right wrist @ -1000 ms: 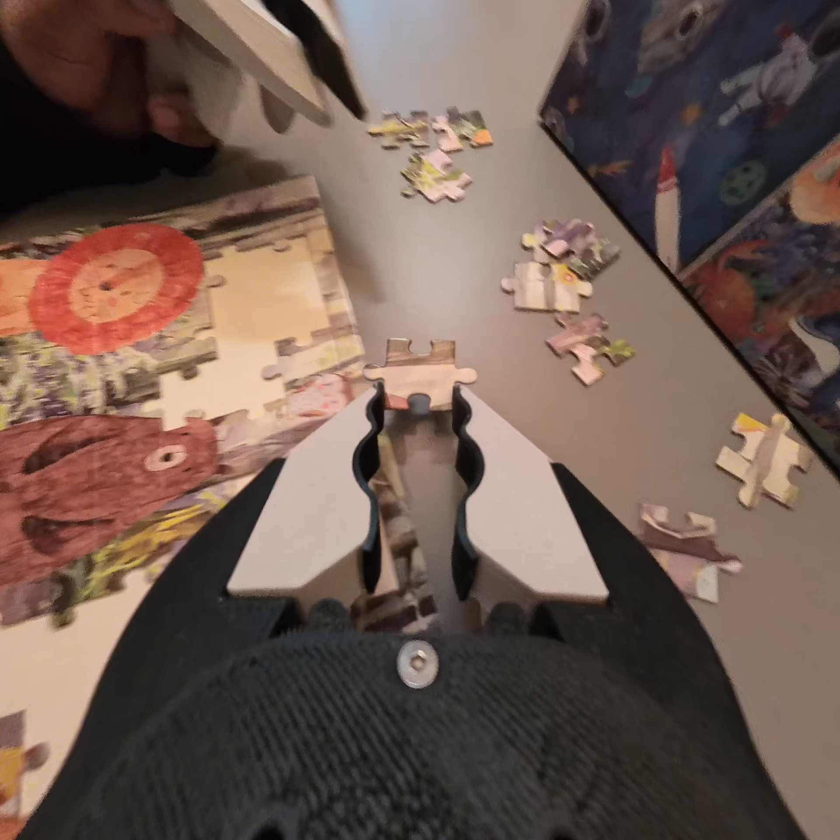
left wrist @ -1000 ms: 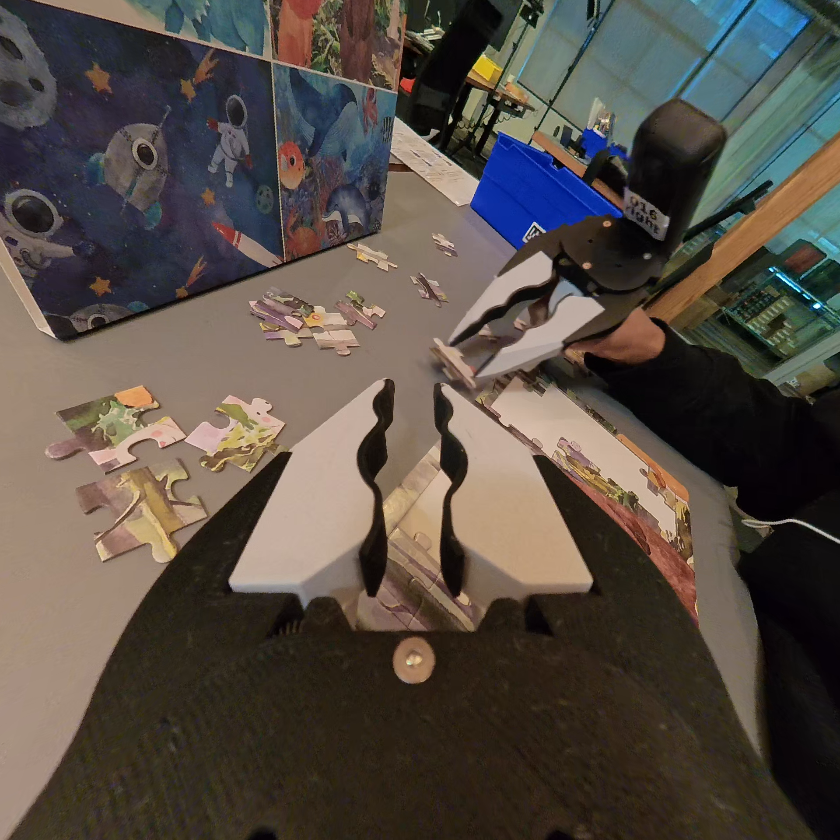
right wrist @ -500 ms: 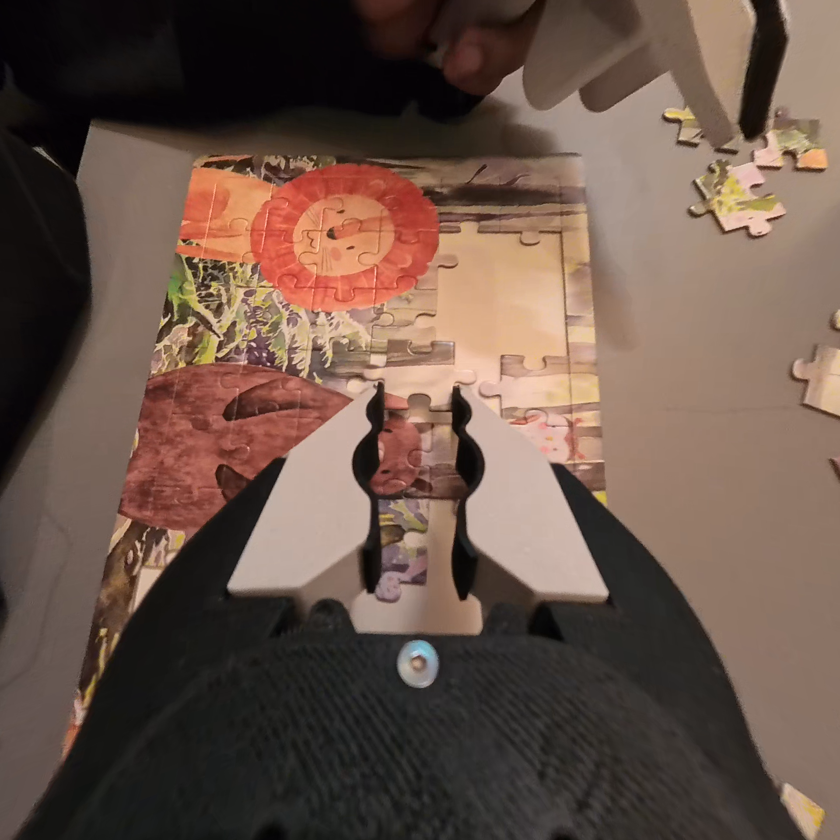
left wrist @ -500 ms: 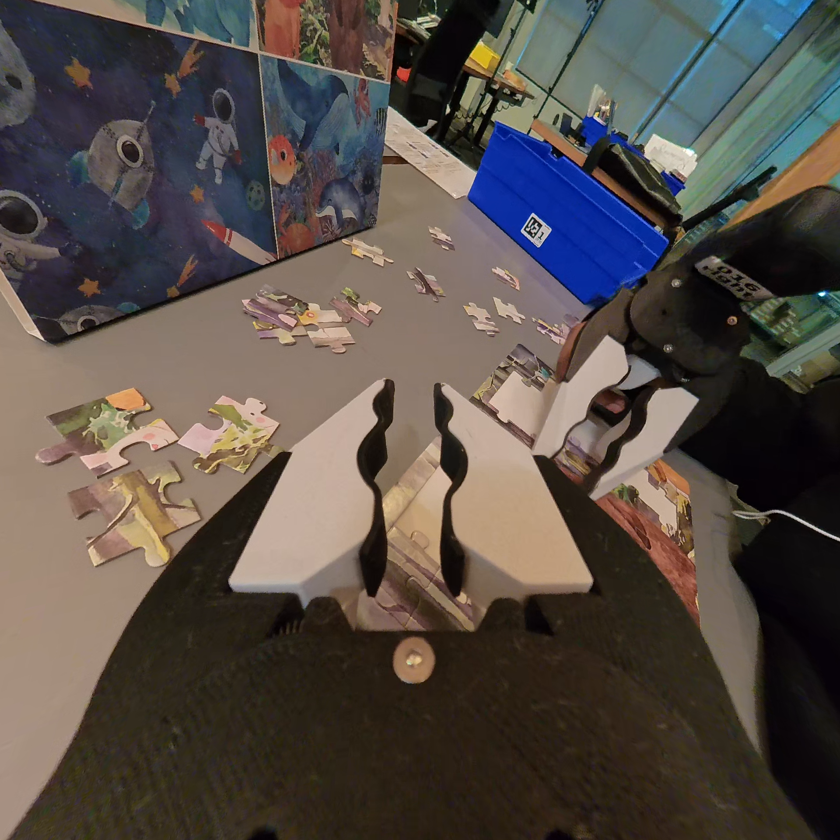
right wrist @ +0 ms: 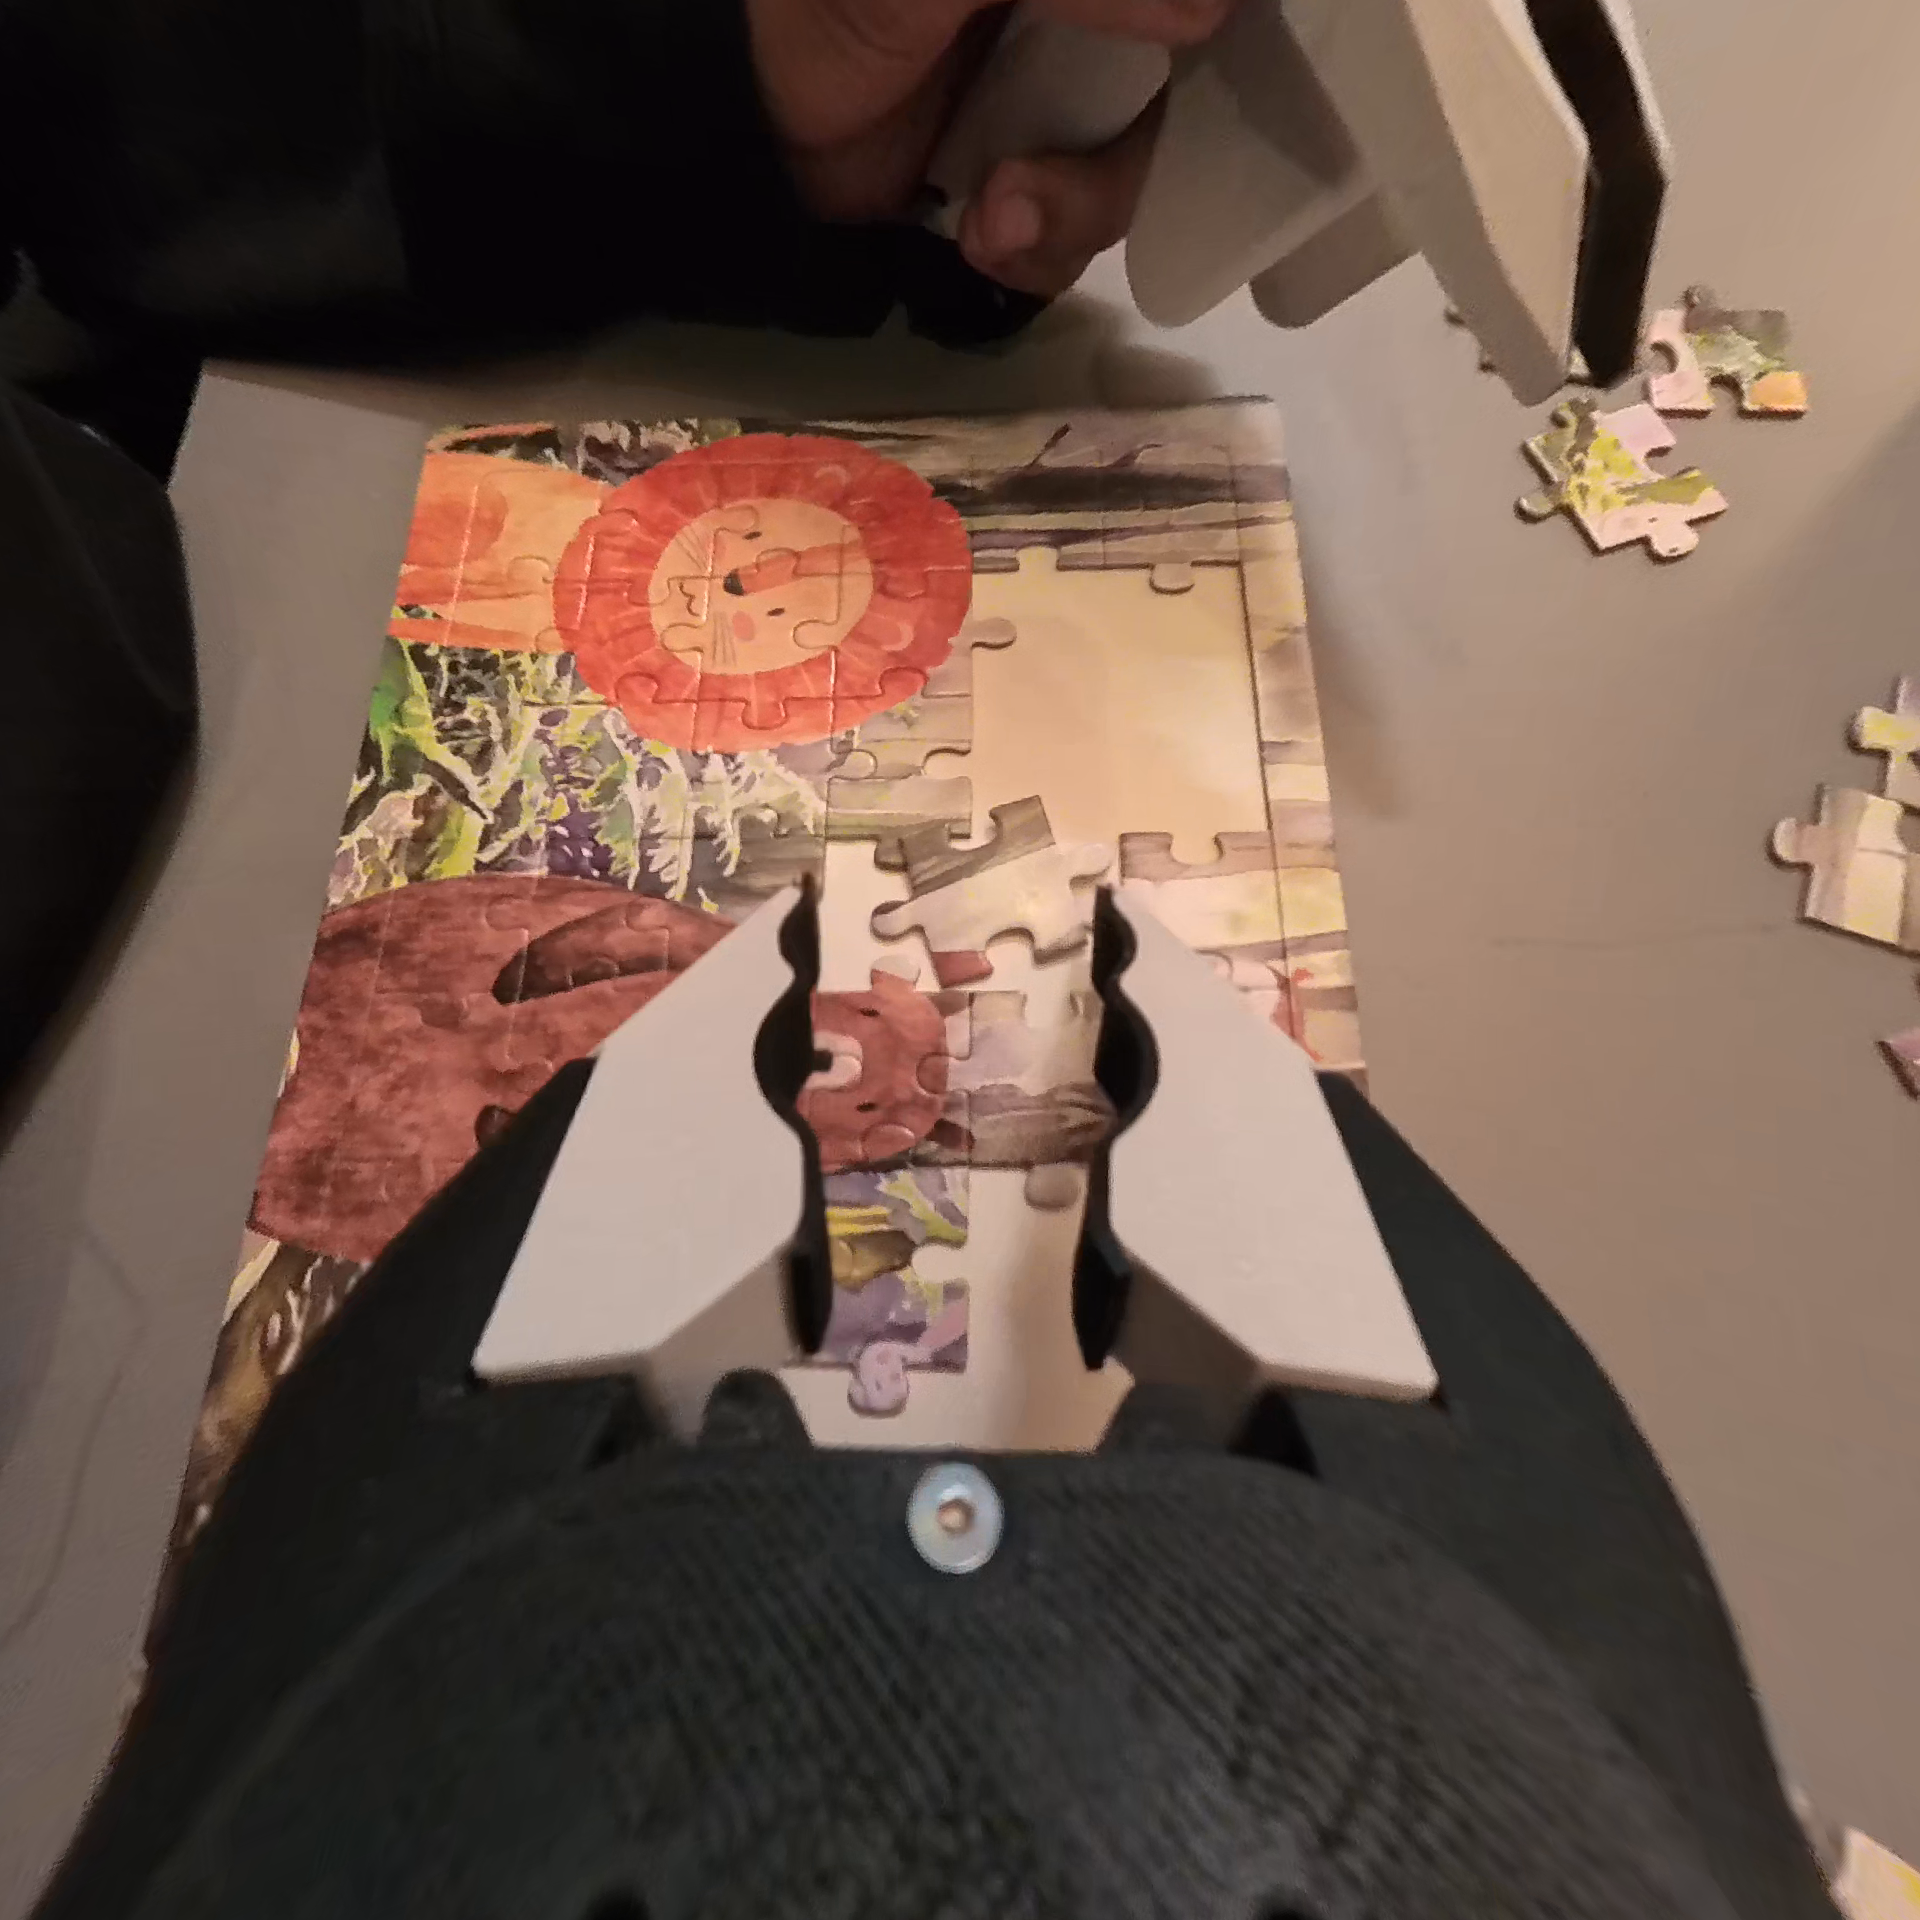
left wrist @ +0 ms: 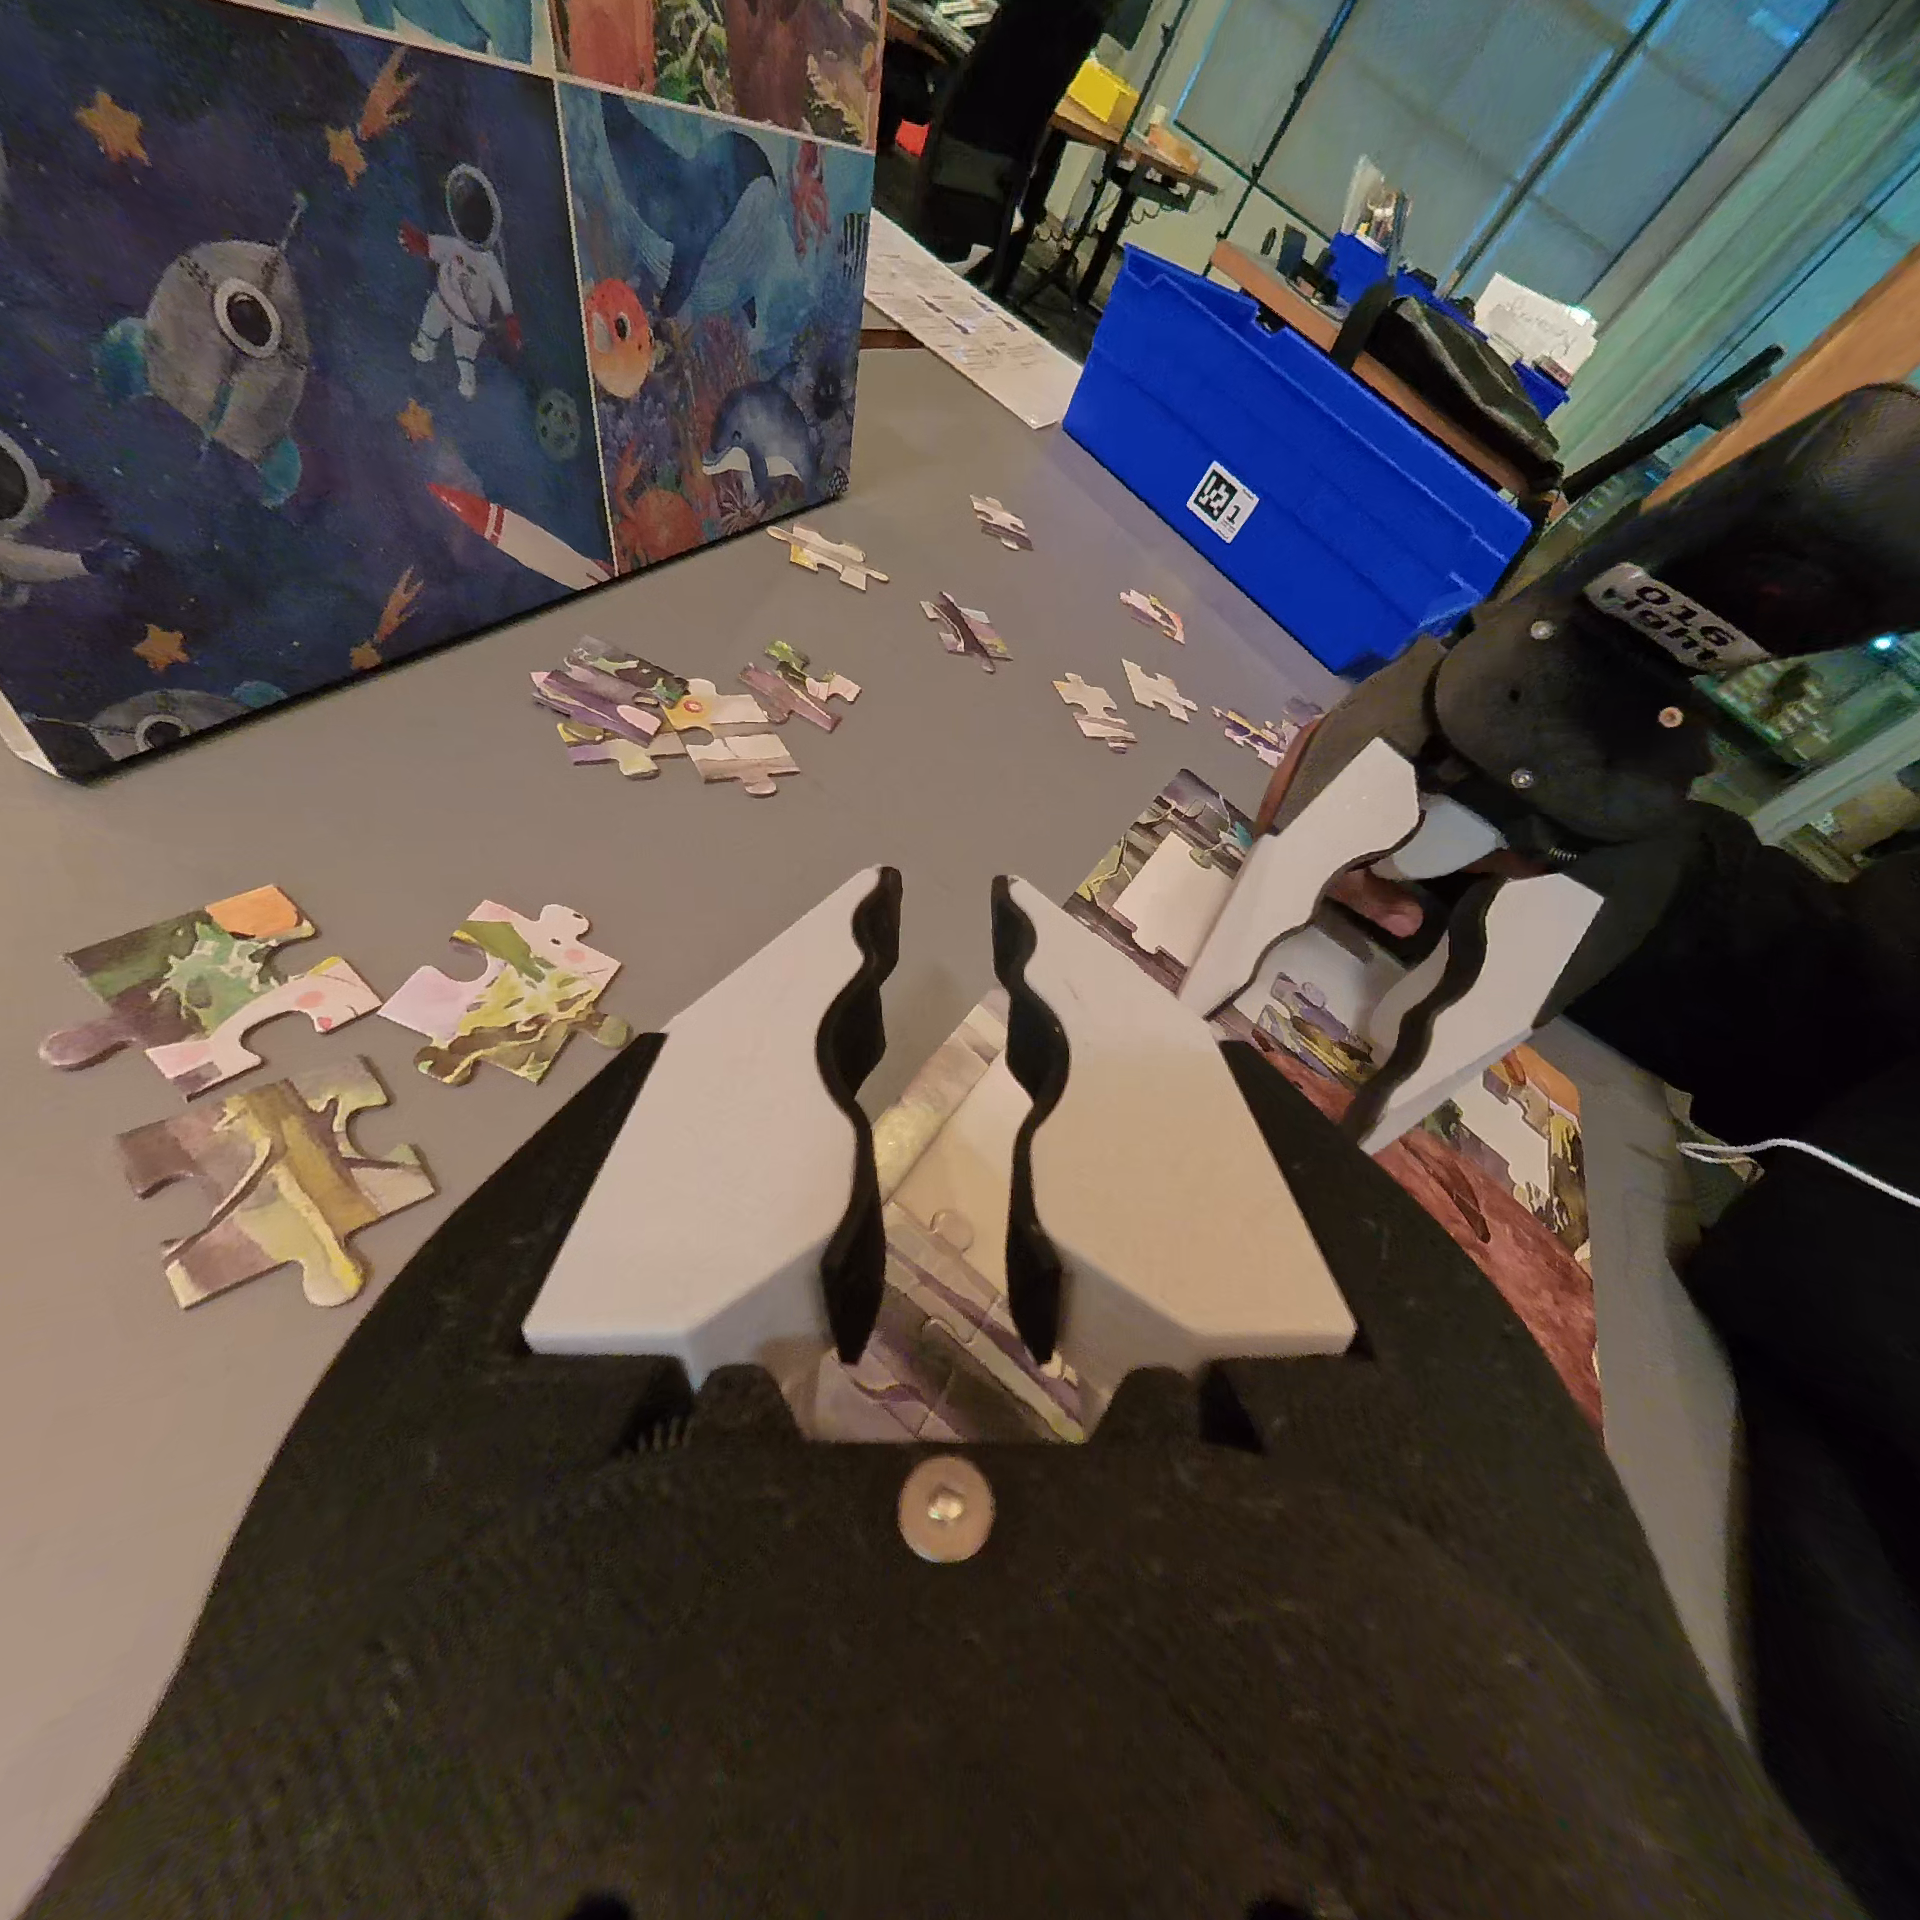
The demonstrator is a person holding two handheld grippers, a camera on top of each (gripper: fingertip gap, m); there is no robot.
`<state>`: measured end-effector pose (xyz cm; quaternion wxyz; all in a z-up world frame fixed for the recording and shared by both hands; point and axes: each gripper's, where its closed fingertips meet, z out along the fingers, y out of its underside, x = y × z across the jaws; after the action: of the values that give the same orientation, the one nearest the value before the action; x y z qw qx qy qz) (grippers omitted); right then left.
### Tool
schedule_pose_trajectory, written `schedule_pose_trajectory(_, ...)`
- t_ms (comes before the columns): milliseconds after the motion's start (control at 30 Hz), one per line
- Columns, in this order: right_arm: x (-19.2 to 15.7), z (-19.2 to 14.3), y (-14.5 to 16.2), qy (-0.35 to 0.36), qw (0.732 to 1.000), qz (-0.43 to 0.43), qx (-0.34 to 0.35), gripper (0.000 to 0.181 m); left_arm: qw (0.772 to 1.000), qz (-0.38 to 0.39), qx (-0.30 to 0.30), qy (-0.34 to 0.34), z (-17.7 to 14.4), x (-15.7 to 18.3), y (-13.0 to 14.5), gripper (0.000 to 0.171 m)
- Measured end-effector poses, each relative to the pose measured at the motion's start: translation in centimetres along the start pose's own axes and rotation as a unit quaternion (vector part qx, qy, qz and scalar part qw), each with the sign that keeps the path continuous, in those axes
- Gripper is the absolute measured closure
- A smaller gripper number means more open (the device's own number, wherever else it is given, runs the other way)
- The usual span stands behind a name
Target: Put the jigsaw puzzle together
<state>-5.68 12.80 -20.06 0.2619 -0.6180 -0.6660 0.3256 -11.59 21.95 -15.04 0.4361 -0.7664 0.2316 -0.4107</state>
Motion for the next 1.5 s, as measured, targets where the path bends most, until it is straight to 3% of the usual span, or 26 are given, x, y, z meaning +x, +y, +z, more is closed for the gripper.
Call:
schedule_pose_trajectory(167, 0.0, 0.8, 0.4, 0.001, 1.000, 0.008, -0.011, 0.126, 1.000, 0.001, -0.006, 0.003, 0.2, 0.2, 0.2, 0.156)
schedule_pose_trajectory(533, -1.0, 0.1, 0.9, -0.016, 0.999, 0.009, -0.049, 0.147, 1.000, -0.001, -0.019, 0.006, 0.5, 0.3, 0.7, 0.155)
schedule_pose_trajectory(733, 0.0, 0.4, 0.5, 0.019, 0.999, -0.018, -0.028, 0.129, 1.000, 0.000, -0.021, 0.006, 0.5, 0.3, 0.7, 0.155)
schedule_pose_trajectory(867, -0.2, 1.0, 0.6, 0.013, 0.999, -0.029, -0.025, 0.127, 1.000, 0.000, -0.022, 0.007, 0.6, 0.4, 0.8, 0.155)
schedule_pose_trajectory(1267, -1.4, 1.1, 0.4, 0.007, 0.997, -0.064, -0.035, 0.157, 1.000, 0.001, -0.022, 0.006, 0.6, 0.4, 0.8, 0.155)
schedule_pose_trajectory(1433, -1.6, 0.9, 0.4, -0.002, 0.998, -0.055, -0.036, 0.160, 1.000, 0.002, -0.022, 0.006, 0.6, 0.4, 0.8, 0.155)
schedule_pose_trajectory(1500, -1.3, 0.8, 0.1, 0.007, 0.998, -0.055, -0.029, 0.152, 1.000, 0.002, -0.022, 0.006, 0.6, 0.4, 0.8, 0.155)
